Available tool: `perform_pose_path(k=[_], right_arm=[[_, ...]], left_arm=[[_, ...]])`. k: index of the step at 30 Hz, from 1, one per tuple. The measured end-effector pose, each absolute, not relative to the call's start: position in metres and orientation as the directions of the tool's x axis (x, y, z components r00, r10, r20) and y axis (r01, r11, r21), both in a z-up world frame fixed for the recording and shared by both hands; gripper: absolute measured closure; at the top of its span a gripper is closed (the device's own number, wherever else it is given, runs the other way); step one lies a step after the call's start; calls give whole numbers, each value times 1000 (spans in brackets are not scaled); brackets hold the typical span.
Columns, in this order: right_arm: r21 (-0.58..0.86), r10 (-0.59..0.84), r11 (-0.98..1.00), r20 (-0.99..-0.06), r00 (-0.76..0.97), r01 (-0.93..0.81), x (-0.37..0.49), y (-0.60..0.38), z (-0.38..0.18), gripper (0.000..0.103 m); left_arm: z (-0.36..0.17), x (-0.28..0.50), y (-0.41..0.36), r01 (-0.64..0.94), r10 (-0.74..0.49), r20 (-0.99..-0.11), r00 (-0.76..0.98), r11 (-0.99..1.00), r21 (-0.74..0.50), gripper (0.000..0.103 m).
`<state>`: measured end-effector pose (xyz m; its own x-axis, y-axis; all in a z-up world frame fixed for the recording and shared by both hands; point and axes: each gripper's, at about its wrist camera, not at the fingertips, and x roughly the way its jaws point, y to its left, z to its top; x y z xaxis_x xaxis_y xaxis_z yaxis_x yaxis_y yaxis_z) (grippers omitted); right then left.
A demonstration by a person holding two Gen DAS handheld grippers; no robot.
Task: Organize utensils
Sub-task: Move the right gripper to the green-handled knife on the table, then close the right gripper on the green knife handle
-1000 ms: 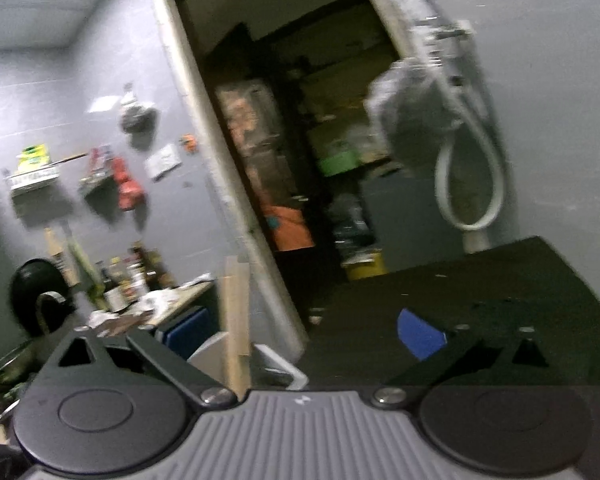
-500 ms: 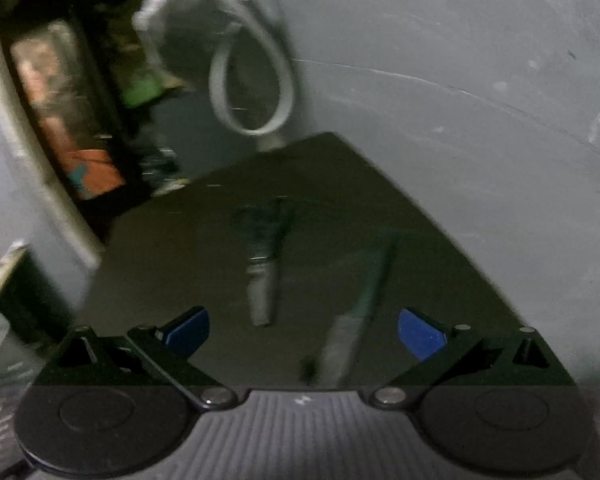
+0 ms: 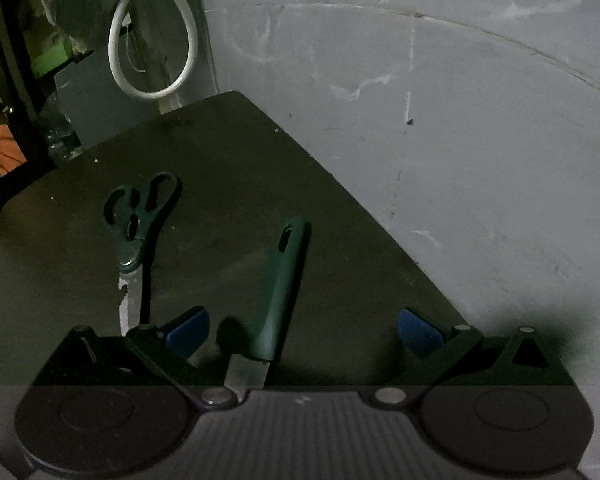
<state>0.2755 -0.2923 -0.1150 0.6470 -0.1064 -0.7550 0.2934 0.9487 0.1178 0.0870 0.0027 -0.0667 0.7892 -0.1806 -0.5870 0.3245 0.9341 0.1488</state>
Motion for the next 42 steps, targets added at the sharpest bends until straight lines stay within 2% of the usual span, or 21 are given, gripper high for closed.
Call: perform_pose_path(k=[23, 28, 31, 33, 37, 39, 42], right_arm=[[38, -159, 957, -763, 626, 289, 288, -284, -115, 1], [39, -156, 959, -755, 637, 281, 284, -283, -116, 7], [47, -153, 959, -741, 654, 278, 279, -283, -113, 22], [55, -150, 959, -731, 666, 276, 277, -283, -110, 45], [59, -146, 960, -729, 668, 275, 275, -284, -108, 55], [61, -142, 961, -728, 671, 270, 275, -284, -106, 71], [67, -133, 962, -731, 669, 264, 271, -284, -105, 81]], left_arm=[[-66, 87, 2, 324, -180, -587, 789, 934, 149, 22], [-66, 87, 2, 324, -180, -587, 789, 934, 149, 22], [-66, 87, 2, 324, -180, -588, 789, 934, 149, 22], [-66, 87, 2, 324, -180, -587, 789, 934, 149, 22], [-66, 87, 2, 324, -180, -587, 789, 934, 149, 22], [-66, 87, 2, 324, -180, -587, 789, 934, 149, 22], [-66, 87, 2, 324, -180, -587, 789, 934, 149, 23]])
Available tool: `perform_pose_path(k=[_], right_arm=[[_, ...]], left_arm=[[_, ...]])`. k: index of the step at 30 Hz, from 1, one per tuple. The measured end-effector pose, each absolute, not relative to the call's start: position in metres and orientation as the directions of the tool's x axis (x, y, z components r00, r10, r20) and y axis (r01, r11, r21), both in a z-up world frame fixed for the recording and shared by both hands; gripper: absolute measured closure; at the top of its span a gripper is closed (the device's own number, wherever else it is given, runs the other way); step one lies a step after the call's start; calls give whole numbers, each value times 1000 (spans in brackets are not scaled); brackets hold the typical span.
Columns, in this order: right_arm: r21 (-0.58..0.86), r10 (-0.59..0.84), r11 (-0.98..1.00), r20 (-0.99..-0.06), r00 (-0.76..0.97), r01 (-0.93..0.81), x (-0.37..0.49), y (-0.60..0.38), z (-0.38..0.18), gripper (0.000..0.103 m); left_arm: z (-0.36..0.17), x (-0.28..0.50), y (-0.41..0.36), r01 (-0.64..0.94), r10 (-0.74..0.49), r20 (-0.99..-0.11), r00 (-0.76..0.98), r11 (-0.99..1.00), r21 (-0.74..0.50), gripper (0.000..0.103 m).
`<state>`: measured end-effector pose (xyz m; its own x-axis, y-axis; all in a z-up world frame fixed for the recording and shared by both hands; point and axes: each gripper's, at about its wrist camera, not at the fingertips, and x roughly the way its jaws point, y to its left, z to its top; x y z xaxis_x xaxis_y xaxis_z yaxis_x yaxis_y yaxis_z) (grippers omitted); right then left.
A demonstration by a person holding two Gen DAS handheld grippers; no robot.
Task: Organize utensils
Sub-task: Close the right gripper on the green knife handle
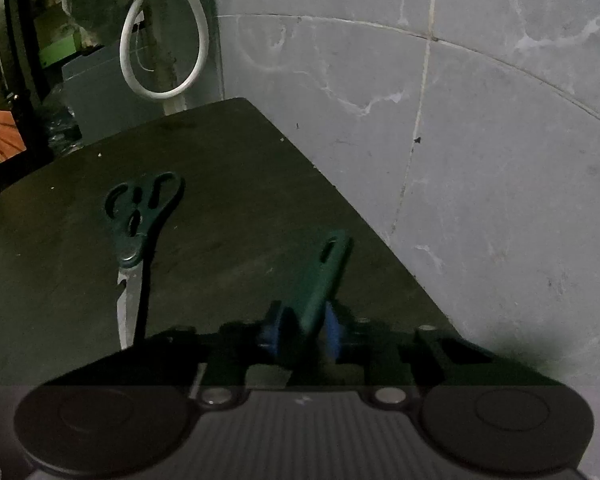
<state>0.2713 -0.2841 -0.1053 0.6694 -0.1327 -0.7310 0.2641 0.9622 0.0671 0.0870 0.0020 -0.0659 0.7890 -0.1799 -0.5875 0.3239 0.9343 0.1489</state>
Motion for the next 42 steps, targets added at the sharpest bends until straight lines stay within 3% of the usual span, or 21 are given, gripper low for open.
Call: perform_pose_path(k=[3, 14, 25, 34, 39, 42], right_arm=[[89, -108, 963, -735, 670, 253, 265, -286, -104, 85], [101, 4, 989, -747, 665, 108, 222, -279, -97, 86], [-102, 109, 959, -731, 673, -266, 173, -225, -79, 86], [-40, 231, 922, -743, 628, -386, 162, -192, -74, 86], [-195, 144, 885, -751, 645, -424, 149, -171, -82, 86], [-431, 37, 773, -702, 712, -466, 132, -149, -91, 86]], left_arm=[[-66, 87, 2, 324, -180, -587, 789, 934, 149, 23], [-66, 87, 1, 325, -181, -587, 789, 934, 149, 23], [-66, 87, 1, 325, -181, -587, 789, 934, 149, 23], [-66, 87, 2, 324, -180, -587, 790, 934, 149, 23], [-65, 87, 1, 324, -180, -586, 790, 934, 149, 23], [-65, 87, 1, 324, -181, -586, 790, 934, 149, 23]])
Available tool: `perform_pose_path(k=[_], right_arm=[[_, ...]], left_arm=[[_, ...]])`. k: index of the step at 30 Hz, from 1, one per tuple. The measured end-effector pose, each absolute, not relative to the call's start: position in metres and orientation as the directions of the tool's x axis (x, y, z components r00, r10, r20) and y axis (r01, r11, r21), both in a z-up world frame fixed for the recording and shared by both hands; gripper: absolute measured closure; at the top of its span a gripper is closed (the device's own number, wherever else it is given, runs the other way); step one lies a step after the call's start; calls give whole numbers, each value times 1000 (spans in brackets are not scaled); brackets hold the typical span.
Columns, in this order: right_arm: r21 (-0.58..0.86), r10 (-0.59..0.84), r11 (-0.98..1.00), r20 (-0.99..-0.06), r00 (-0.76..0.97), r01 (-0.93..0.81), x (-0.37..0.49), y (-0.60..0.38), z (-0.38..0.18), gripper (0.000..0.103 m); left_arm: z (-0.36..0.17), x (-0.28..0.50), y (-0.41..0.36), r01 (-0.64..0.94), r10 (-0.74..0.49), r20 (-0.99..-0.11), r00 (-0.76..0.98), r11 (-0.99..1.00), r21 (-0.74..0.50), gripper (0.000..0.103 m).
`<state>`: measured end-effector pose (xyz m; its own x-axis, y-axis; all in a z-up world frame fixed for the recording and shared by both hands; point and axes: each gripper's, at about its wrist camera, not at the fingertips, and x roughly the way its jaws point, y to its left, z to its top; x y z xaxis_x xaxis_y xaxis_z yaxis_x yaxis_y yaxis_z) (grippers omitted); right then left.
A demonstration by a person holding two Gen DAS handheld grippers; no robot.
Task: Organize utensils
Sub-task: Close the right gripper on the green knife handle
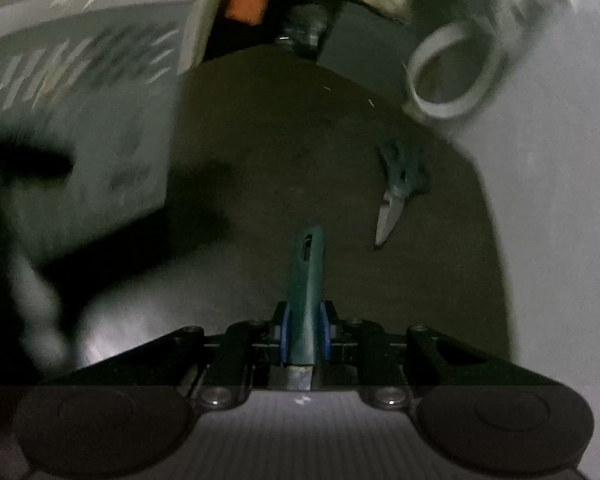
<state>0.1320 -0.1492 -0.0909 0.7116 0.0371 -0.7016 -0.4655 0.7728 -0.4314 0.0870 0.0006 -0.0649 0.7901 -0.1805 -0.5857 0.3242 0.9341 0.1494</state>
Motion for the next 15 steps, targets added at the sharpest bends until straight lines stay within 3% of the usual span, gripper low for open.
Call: perform_pose_path(k=[4, 6, 9, 13, 15], right_arm=[[-596, -16, 631, -650, 760, -496, 114, -129, -102, 86], [-611, -14, 607, -647, 762, -508, 109, -124, -104, 85], [-518, 28, 682, -687, 726, -516, 117, -130, -96, 82], [-282, 170, 782, -761, 626, -555, 138, -158, -81, 80], [-134, 259, 807, -795, 548, -575, 152, -176, -74, 60]], left_arm=[[-65, 87, 0, 324, -180, -586, 790, 934, 149, 23], [-65, 87, 1, 325, -181, -586, 790, 934, 150, 23], [-65, 87, 1, 324, -181, -586, 790, 934, 149, 23], [-65, 87, 0, 326, -182, -585, 790, 933, 149, 23], [-64, 87, 0, 326, -183, -585, 790, 933, 149, 23]])
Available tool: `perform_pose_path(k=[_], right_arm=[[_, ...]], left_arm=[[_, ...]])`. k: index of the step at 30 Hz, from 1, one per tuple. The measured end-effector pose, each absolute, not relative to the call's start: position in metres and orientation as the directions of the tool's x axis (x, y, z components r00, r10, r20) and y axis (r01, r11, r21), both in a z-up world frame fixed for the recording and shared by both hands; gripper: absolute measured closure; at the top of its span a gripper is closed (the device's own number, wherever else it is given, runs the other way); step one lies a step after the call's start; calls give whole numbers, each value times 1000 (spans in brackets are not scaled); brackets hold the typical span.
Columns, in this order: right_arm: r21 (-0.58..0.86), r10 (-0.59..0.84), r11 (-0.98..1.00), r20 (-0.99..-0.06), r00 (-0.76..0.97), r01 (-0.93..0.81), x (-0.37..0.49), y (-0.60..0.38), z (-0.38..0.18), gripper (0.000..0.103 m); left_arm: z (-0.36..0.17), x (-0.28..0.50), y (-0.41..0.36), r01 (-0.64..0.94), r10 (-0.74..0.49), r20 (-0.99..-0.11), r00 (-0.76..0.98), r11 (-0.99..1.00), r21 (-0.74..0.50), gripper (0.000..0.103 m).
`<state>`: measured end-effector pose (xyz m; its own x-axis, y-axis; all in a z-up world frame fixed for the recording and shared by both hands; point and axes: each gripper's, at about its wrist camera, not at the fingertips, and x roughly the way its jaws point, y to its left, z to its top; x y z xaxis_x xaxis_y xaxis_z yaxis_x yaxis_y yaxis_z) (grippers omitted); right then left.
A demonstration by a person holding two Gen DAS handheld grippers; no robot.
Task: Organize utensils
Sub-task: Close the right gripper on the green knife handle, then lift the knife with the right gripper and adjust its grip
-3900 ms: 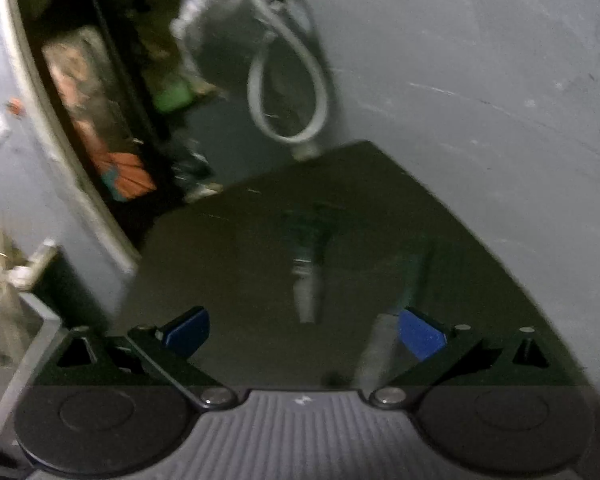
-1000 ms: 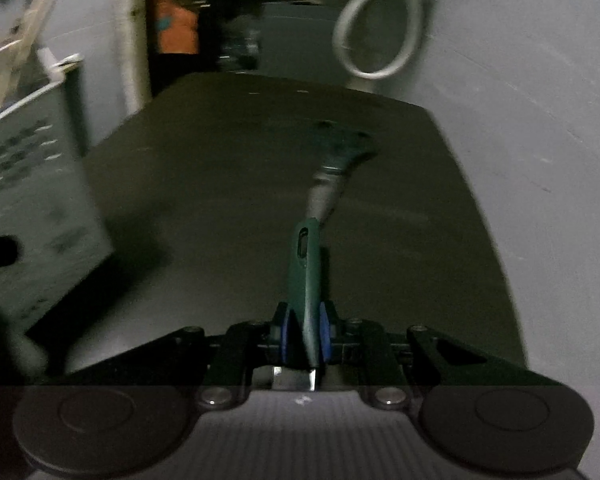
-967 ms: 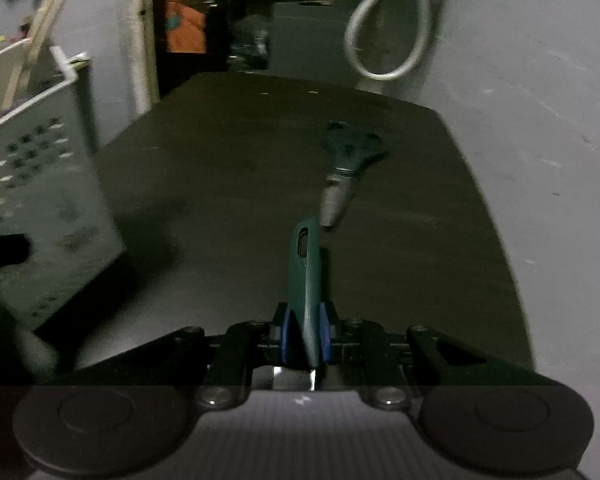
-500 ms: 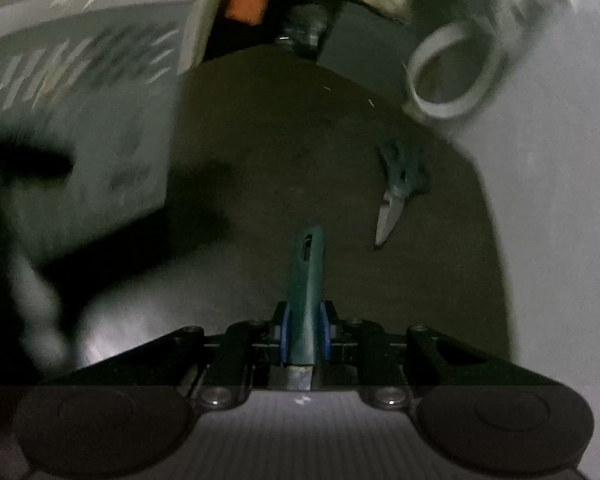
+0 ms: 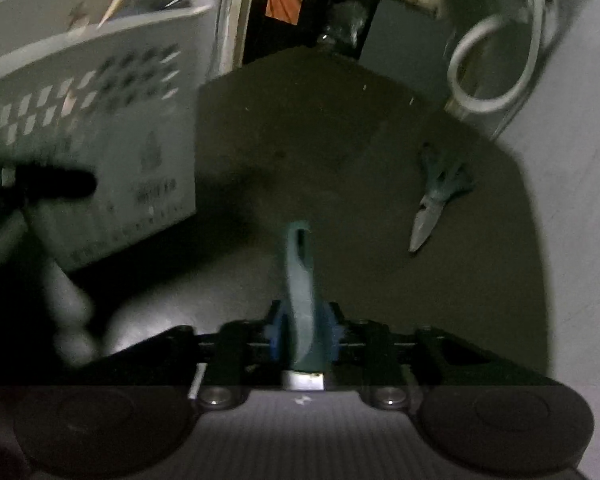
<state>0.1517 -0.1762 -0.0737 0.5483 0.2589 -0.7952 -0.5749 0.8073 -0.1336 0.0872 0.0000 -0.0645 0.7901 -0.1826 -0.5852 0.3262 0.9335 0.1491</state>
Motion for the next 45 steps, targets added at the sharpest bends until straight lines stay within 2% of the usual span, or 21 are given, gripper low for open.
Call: perform_pose_path(k=[1, 5, 7, 10, 19, 20, 21, 22, 29, 31, 34, 37, 41, 45], right_arm=[[-38, 315, 814, -810, 495, -580, 160, -186, -71, 55], [245, 470, 821, -803, 366, -516, 193, -220, -62, 49], [286, 484, 825, -803, 348, -487, 207, -230, -62, 49], [263, 460, 831, -820, 340, -489, 217, -232, -63, 49], [37, 306, 815, -875, 375, -578, 208, -192, -68, 63], [25, 297, 816, -875, 383, -578, 207, -188, -69, 70], [11, 288, 818, -874, 392, -575, 206, -187, -68, 80], [6, 283, 822, -872, 399, -570, 205, -185, -69, 82], [-12, 280, 814, -868, 411, -581, 200, -183, -70, 84], [-96, 237, 790, -863, 446, -605, 195, -175, -71, 84], [-331, 121, 682, -828, 547, -653, 169, -152, -75, 84], [-566, 27, 501, -746, 666, -655, 139, -129, -88, 84], [-689, -6, 344, -681, 732, -638, 113, -113, -106, 84], [-728, -20, 294, -653, 757, -620, 105, -109, -113, 84]], left_arm=[[-65, 87, 0, 326, -183, -585, 790, 934, 149, 23], [-65, 88, -1, 326, -184, -583, 791, 934, 147, 23], [-65, 89, -1, 326, -185, -582, 792, 934, 147, 23], [-65, 89, -2, 326, -185, -583, 791, 934, 147, 23], [-66, 88, -1, 326, -187, -581, 792, 934, 144, 23], [-67, 89, -2, 326, -187, -581, 792, 934, 145, 23], [-67, 88, -1, 326, -187, -581, 792, 934, 145, 23], [-67, 88, -1, 326, -187, -580, 793, 934, 145, 23], [-67, 88, -1, 326, -188, -580, 792, 935, 141, 23], [-67, 88, 0, 326, -189, -580, 792, 934, 142, 23], [-67, 88, 0, 326, -189, -580, 792, 935, 141, 23], [-67, 88, 2, 325, -189, -579, 793, 936, 139, 23], [-67, 88, 2, 325, -189, -579, 793, 936, 139, 23], [-67, 89, 2, 324, -190, -579, 793, 936, 138, 23]])
